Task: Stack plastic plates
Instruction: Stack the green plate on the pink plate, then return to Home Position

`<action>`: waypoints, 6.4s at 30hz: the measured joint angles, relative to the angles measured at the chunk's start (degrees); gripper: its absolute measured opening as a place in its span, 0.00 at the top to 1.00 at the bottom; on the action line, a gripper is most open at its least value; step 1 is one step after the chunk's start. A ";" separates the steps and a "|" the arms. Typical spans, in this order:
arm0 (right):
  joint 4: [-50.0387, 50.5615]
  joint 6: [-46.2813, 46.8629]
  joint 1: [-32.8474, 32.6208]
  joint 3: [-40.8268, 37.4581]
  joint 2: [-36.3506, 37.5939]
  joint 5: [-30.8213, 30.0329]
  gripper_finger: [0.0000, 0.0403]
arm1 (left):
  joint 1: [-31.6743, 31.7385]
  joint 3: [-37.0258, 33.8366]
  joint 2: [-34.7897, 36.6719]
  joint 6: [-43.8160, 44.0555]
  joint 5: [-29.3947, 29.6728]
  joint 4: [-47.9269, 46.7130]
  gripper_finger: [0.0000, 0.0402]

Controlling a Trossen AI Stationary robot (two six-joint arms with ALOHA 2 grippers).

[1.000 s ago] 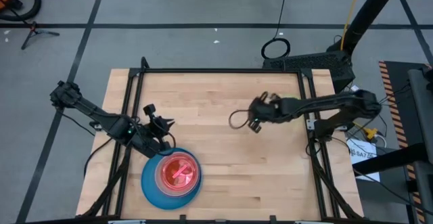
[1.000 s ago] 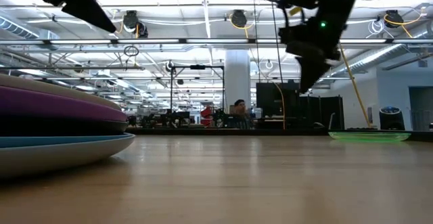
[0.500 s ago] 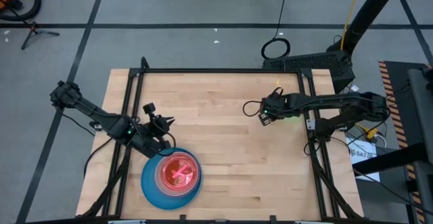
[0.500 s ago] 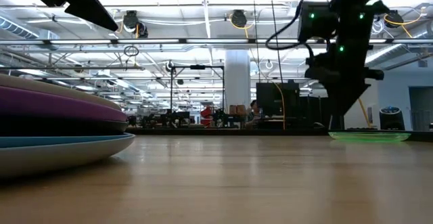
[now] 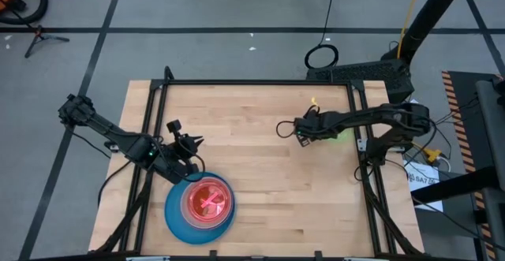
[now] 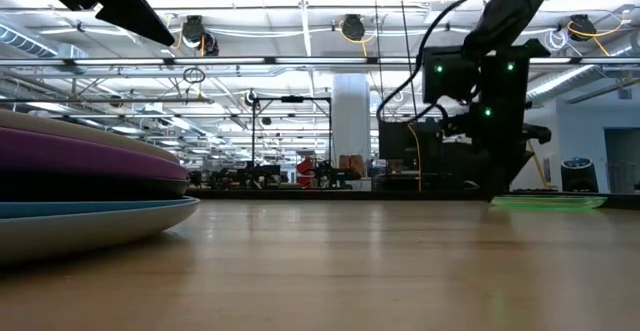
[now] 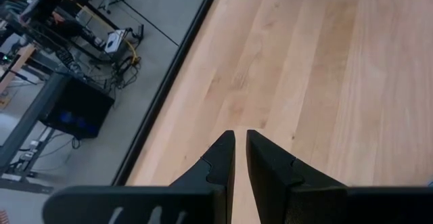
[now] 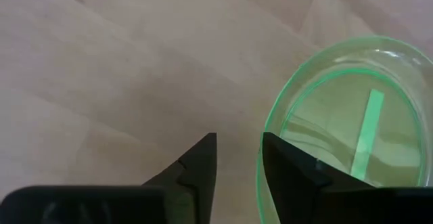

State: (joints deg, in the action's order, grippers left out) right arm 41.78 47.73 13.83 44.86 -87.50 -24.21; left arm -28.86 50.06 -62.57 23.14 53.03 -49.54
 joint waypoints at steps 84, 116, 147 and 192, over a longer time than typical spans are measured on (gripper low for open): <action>-20.95 -69.54 -37.20 61.53 -37.93 16.84 0.80 | 0.00 0.04 0.00 4.17 -0.23 0.09 0.88; -14.37 -61.54 -33.76 58.80 -39.63 -0.14 0.99 | -0.02 0.04 -0.02 4.15 -0.47 -0.09 0.88; -13.10 -60.76 -30.98 46.38 -30.73 -1.44 1.00 | -3.21 0.04 0.00 5.07 -0.66 0.00 0.88; -58.62 -53.46 -25.38 -32.41 58.62 1.76 1.00 | 11.66 -22.66 15.91 -32.84 -47.74 36.68 0.88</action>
State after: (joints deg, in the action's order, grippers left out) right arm -16.84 -5.73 -11.55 12.45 -28.88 -22.45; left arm -17.20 27.40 -46.66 -9.70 5.28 -12.85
